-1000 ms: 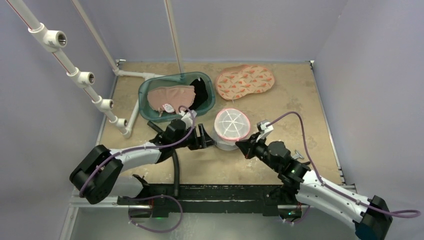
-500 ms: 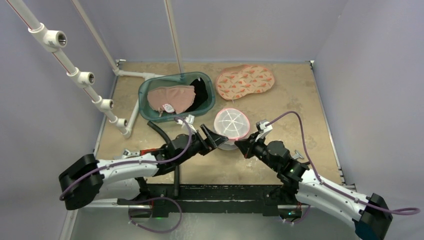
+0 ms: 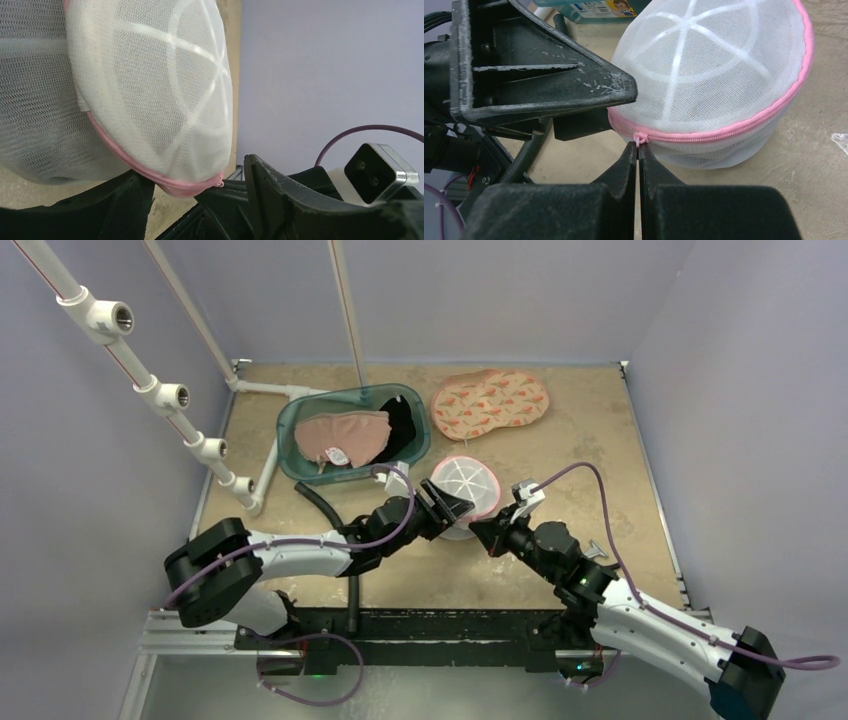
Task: Unzip the laundry bag and remove the bra
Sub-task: Unzip the laundry bag at the center of the board.
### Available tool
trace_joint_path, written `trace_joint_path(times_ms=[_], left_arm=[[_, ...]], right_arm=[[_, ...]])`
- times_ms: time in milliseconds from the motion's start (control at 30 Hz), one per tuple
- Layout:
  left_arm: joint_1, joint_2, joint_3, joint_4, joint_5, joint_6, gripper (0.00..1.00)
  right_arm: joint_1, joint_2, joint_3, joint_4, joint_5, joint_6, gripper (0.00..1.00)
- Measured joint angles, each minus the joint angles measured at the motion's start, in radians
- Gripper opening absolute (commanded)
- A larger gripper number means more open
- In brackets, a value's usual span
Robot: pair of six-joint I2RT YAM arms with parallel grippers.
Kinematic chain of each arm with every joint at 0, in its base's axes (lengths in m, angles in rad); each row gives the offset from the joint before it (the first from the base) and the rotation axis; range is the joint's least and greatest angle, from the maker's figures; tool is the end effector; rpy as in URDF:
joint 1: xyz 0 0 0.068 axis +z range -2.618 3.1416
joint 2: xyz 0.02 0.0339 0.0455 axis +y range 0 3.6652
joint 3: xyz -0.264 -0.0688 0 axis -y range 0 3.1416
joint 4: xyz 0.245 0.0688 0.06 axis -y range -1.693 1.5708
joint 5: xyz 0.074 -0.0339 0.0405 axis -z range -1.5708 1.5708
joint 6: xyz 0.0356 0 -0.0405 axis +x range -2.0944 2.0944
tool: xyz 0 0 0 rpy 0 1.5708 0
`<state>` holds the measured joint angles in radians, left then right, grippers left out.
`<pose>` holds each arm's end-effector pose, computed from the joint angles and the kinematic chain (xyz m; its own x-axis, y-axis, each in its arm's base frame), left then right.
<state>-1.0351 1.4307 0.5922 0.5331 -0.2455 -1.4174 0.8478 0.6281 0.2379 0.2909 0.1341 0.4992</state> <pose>0.1581 -0.2493 0.2002 -0.7309 -0.6468 -0.2179 -0.0423 0.3616 -0.9314 0.1124 0.1202 0.2201 -0.3712 0.2964 -0.8800 -0.5437 0.6988 0.4647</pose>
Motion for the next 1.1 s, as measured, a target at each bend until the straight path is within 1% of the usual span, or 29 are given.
trace_joint_path(times_ms=[233, 333, 400, 567, 733, 867, 1100], left_arm=[[0.006, 0.019, 0.016, -0.008, -0.032, -0.005, 0.26], [0.011, 0.017, 0.015, -0.023, -0.042, -0.003, 0.07], [0.016, 0.008, 0.015, -0.029, -0.043, -0.001, 0.00], [0.029, -0.079, 0.015, -0.084, -0.050, 0.047, 0.00], [0.066, -0.167, 0.015, -0.154, -0.038, 0.105, 0.00], [0.112, -0.197, 0.014, -0.184, 0.024, 0.153, 0.00], [0.184, -0.219, -0.034, -0.180, 0.166, 0.224, 0.00]], right_arm=[[0.000, -0.002, 0.000, 0.000, -0.013, -0.001, 0.00], [0.000, -0.008, 0.000, -0.003, -0.022, -0.001, 0.00], [0.000, -0.018, 0.000, -0.011, -0.026, -0.001, 0.00], [0.001, -0.038, 0.017, -0.034, -0.025, -0.002, 0.00], [0.001, -0.032, 0.047, -0.052, -0.009, -0.001, 0.00], [0.001, -0.012, 0.048, -0.057, 0.027, 0.016, 0.00], [0.003, 0.008, 0.045, -0.079, 0.081, 0.084, 0.00]])
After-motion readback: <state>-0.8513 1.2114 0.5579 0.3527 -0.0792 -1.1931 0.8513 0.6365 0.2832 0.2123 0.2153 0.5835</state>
